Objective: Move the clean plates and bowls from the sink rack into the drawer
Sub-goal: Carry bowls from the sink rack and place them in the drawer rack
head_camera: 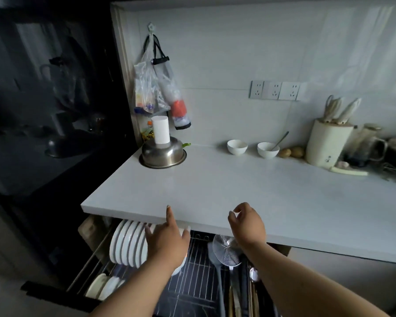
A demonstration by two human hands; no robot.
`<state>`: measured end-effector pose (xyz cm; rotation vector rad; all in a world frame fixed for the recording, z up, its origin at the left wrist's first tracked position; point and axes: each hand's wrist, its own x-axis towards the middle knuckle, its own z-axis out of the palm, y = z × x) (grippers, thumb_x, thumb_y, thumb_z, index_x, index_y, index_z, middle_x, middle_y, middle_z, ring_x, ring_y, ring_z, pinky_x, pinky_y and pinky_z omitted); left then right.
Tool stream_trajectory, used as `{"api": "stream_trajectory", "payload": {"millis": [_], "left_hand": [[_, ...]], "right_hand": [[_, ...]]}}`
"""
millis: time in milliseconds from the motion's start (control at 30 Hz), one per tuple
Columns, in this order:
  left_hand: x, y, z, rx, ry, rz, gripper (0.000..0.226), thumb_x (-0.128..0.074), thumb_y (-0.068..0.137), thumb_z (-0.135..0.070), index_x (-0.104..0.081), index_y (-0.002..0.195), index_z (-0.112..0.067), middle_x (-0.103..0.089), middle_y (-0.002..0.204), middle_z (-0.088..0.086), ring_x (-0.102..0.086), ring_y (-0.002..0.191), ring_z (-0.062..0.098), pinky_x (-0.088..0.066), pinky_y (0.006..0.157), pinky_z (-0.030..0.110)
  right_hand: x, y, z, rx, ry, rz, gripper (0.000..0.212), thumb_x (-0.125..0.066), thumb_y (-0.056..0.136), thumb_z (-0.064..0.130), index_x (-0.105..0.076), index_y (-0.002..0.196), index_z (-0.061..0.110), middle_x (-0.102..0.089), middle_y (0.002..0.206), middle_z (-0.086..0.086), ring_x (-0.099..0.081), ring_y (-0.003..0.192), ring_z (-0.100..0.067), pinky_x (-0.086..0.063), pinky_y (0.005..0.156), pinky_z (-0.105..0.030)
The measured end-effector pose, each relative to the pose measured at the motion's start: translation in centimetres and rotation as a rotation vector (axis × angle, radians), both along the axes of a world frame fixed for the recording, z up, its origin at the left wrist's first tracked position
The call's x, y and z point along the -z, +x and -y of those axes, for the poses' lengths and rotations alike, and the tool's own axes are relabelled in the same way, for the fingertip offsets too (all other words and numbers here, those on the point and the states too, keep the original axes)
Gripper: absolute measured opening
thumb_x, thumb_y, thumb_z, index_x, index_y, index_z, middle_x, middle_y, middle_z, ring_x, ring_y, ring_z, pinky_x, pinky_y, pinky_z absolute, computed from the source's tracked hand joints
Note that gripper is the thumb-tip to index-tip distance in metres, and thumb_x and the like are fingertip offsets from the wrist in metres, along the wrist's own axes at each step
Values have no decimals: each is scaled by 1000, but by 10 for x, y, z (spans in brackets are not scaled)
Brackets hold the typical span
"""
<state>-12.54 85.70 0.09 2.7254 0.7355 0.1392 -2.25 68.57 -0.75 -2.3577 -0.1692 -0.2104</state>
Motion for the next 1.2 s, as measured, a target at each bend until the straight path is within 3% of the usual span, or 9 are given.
{"api": "stream_trajectory", "payload": {"millis": [267,333,400,467,533,600,800,1033,1200], "left_hand": [[2,-1,75,182,-18,-33,79,-27,99,-52,18,151,-14,-62,118,1,-47,125,21,-1,120,49],[3,5,88,212,3,-35,79,-27,98,-52,17,151,-14,-64,112,1,-53,117,21,-5,120,49],[3,11,102,268,7,-16,79,-29,98,-50,15,152,-14,-66,98,-2,-59,103,20,-19,118,47],[-1,14,120,341,-51,13,77,-32,98,-47,10,153,-14,-60,79,-7,-59,85,18,-45,96,37],[-6,18,138,390,-104,20,75,-35,98,-44,7,153,-16,-59,78,-6,-55,75,15,-47,69,30],[-8,25,157,435,-113,3,73,-35,98,-43,7,153,-18,-61,78,-4,-54,68,14,-45,59,28],[-15,53,232,552,-44,1,70,-35,97,-42,-3,153,-16,-60,123,4,-59,109,25,-50,87,36],[-20,85,367,685,-8,-32,67,-35,98,-42,-8,152,-15,-58,128,5,-57,113,26,-48,86,34],[-11,93,478,790,-19,-38,60,-35,98,-42,-17,148,-14,-59,125,5,-59,109,26,-50,82,35]], "right_hand": [[5,-31,94,186,-30,-26,22,-54,88,33,-56,104,18,-65,95,-1,-60,88,-21,-42,68,-29],[3,-36,112,234,-24,-34,22,-53,88,33,-56,103,18,-64,95,-1,-59,88,-21,-44,69,-29],[2,-40,130,272,-20,-39,21,-53,88,33,-55,103,18,-63,94,0,-59,88,-20,-43,69,-29],[0,-41,149,305,-16,-40,21,-52,89,33,-54,103,18,-62,94,0,-58,86,-20,-40,68,-28],[-4,-41,167,335,-6,-35,20,-51,90,33,-54,103,19,-62,94,0,-58,84,-19,-38,66,-27],[-7,-40,187,363,8,-35,19,-50,90,34,-53,102,19,-62,93,1,-58,83,-19,-38,65,-27],[-17,-36,269,446,16,-20,17,-50,90,35,-52,100,22,-61,88,4,-57,78,-17,-39,63,-28],[-18,-38,407,585,11,-51,16,-50,89,34,-53,98,21,-63,81,3,-60,79,-18,-40,61,-28],[-9,-48,517,712,-43,-66,20,-51,89,37,-55,100,20,-64,93,0,-61,87,-24,-42,67,-30]]}}
